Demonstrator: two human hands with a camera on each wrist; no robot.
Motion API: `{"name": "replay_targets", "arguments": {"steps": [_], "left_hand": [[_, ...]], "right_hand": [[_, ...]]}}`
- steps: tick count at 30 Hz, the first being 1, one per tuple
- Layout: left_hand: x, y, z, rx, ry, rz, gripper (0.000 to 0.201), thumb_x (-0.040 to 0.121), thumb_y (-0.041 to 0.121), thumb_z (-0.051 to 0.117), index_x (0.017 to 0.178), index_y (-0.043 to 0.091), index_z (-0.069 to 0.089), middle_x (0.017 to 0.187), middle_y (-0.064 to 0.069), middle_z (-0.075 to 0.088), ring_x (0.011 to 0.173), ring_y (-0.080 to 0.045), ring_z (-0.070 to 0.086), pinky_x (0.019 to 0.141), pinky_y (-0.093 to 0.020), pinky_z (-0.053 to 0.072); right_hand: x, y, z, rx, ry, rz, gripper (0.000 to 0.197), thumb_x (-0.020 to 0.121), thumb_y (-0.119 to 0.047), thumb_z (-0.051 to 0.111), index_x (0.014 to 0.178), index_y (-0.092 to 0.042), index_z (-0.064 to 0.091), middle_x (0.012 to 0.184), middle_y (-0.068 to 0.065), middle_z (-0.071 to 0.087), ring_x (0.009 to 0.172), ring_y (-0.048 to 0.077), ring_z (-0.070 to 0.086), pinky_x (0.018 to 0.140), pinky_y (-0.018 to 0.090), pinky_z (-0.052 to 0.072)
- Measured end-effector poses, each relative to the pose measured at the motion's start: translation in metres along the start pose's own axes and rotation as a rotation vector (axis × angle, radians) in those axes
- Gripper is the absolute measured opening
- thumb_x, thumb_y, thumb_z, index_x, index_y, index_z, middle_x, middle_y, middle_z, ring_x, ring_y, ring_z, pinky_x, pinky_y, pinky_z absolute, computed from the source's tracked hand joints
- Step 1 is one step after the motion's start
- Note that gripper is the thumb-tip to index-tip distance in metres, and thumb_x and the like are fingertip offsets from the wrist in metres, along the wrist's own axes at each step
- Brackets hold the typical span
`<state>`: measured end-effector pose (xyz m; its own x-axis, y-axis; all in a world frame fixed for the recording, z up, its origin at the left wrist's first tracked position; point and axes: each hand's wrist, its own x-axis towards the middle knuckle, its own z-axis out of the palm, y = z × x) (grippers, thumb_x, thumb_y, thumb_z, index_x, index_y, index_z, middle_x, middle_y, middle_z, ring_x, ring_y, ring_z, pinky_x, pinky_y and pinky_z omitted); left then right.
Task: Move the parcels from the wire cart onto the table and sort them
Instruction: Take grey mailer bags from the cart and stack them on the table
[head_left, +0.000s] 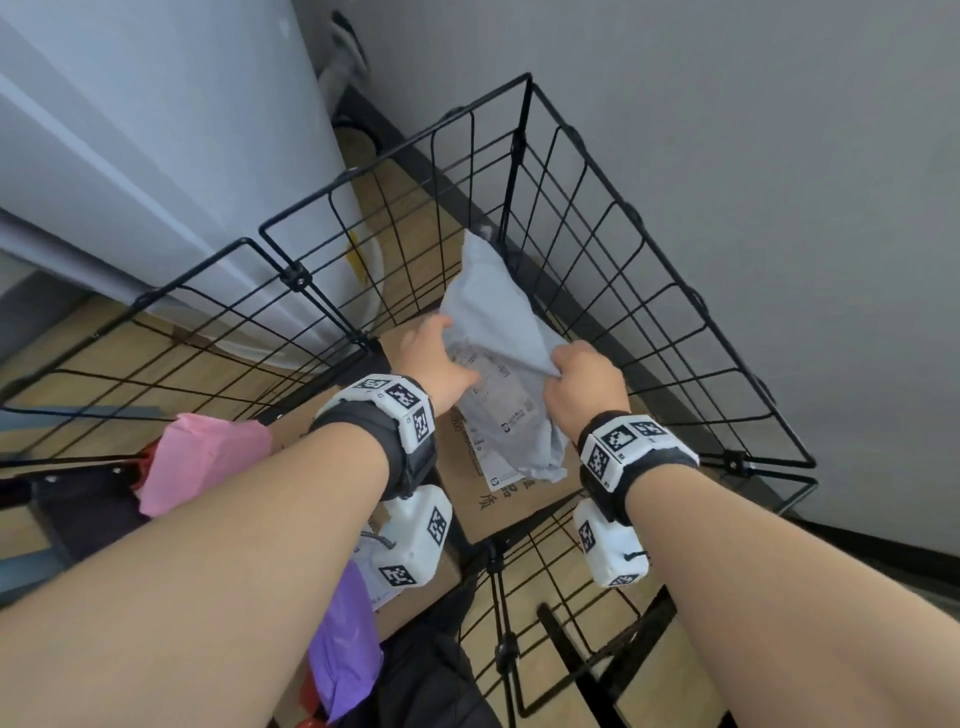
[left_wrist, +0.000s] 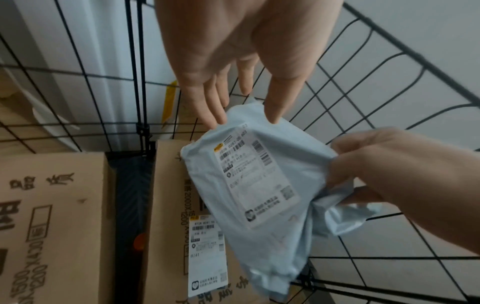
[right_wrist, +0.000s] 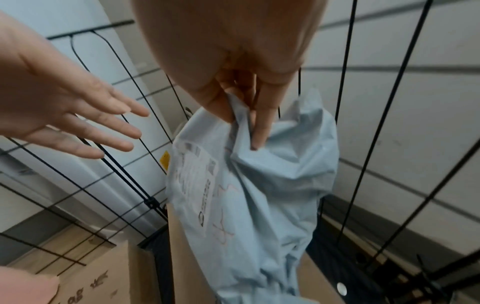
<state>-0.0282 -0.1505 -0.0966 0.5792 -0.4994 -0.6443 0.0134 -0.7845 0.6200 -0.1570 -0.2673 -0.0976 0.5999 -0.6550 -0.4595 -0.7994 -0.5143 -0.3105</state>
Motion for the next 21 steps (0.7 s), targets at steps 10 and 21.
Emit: {"name": "replay_targets", "arguments": {"steps": [10,21], "left_hand": [[-0.089,0.047,-0.071,0.403,0.258,0.237,0.123,0.059,0.040,0.086,0.147,0.041,0.000,0.159,-0.005,0.001,0.146,-0.032,0.008,0.115,-0.056,0.020],[-0.241,0.131,-0.122,0.790,0.084,0.493,0.129,0.051,0.063,0.080,0.147,0.046,-0.005,0.161,-0.001,0.004,0.148,-0.028,-0.005,0.110,-0.067,0.003]], "right_hand": [[-0.088,-0.035,-0.110,0.245,0.382,-0.093,0.029,0.080,-0.003,0.048,0.061,-0.015,0.029,0.061,0.001,0.039,0.055,0.014,0.034,0.049,0.028,0.022],[-0.236,-0.078,-0.208,0.310,0.651,-0.264,0.008,0.079,0.000,0.050,0.074,-0.001,0.056,0.069,0.009,0.054,0.070,0.023,0.048,0.061,0.029,0.039]]}}
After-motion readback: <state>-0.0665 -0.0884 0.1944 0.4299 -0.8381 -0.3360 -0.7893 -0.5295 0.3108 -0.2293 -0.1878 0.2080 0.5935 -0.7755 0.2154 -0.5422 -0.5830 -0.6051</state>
